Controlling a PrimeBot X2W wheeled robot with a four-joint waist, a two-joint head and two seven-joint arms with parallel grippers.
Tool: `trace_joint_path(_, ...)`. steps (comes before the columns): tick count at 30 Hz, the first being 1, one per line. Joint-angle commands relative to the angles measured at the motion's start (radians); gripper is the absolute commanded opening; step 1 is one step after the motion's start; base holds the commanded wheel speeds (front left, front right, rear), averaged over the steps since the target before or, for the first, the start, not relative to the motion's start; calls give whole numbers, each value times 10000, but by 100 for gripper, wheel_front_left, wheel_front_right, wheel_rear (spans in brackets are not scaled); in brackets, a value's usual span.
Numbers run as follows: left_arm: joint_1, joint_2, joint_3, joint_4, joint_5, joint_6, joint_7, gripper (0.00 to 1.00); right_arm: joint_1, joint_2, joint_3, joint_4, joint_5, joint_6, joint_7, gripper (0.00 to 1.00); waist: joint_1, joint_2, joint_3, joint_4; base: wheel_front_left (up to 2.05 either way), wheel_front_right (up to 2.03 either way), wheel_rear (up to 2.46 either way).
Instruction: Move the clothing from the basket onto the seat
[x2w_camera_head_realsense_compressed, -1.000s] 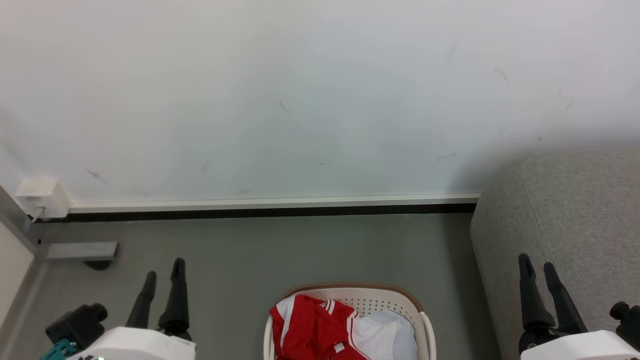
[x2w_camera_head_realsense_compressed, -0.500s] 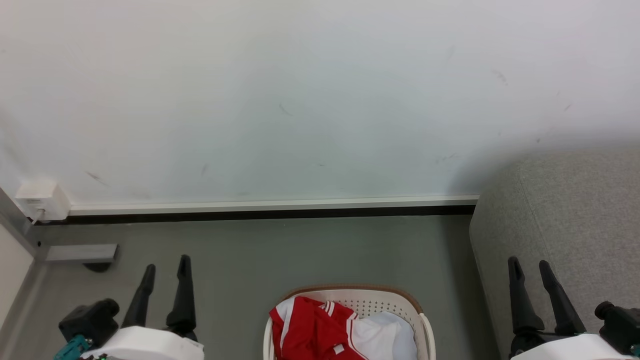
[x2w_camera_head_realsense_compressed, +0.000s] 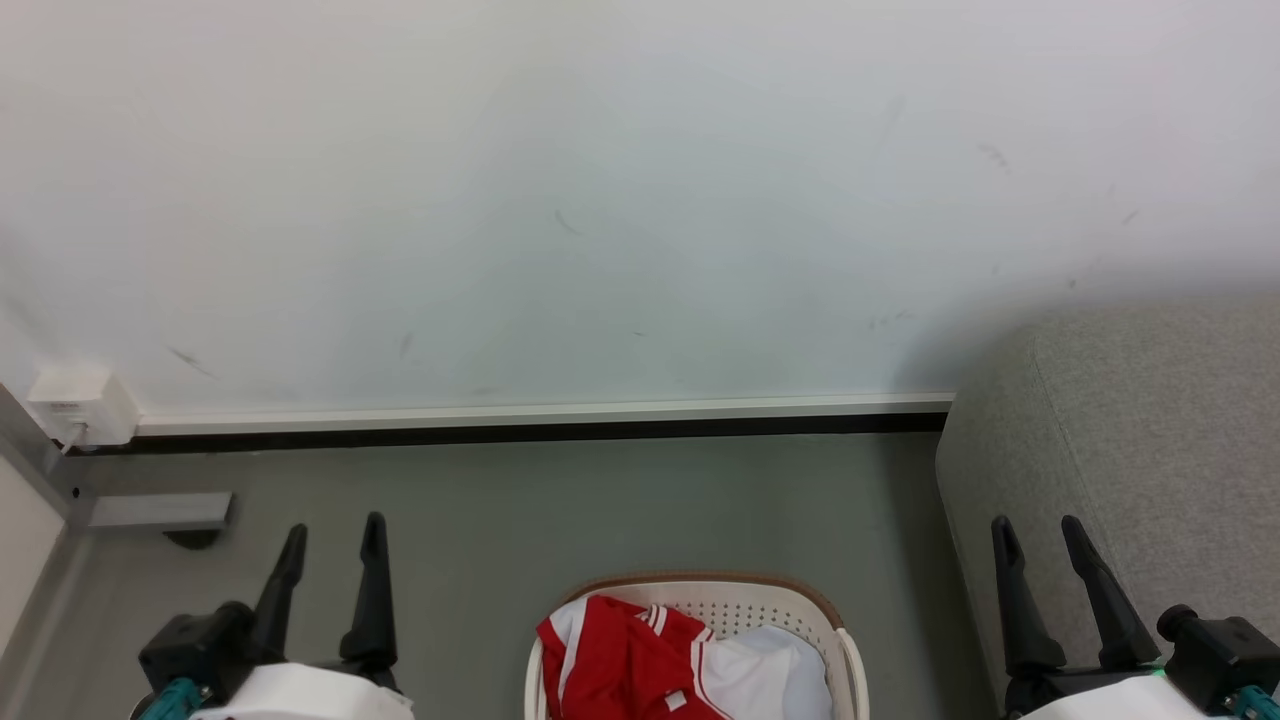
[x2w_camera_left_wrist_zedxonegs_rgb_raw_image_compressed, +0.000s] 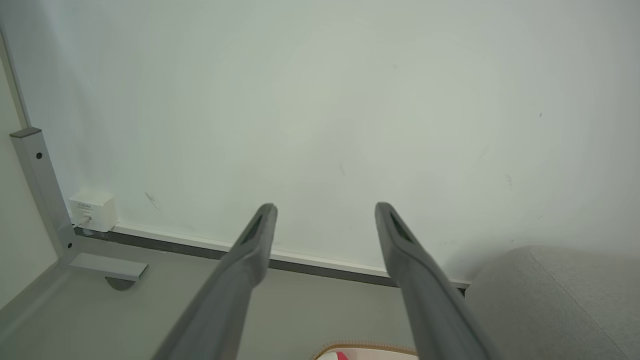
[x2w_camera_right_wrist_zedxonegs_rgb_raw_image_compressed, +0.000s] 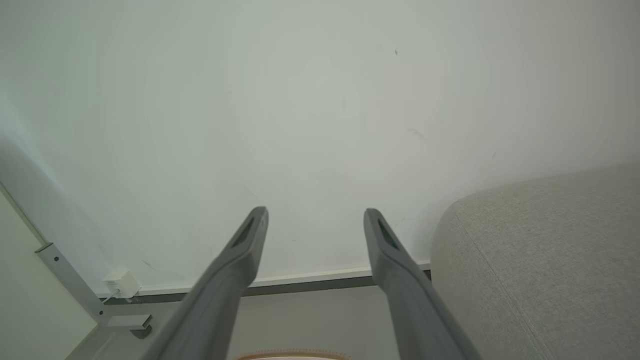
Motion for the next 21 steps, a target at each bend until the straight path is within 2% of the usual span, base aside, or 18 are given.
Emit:
trace_joint_path(1,15,112,-22,-138,356,45,-136,100,47,-20,29,-128,-315,-14,-128,100,0,-1,-7,-12,0,0,0)
trace_joint_path(21,102,145,-110,-369,2066,151,-559,100,127,-14,165,-510,-1903,-17,-543,100,0,-1,17,-89,0,0,0)
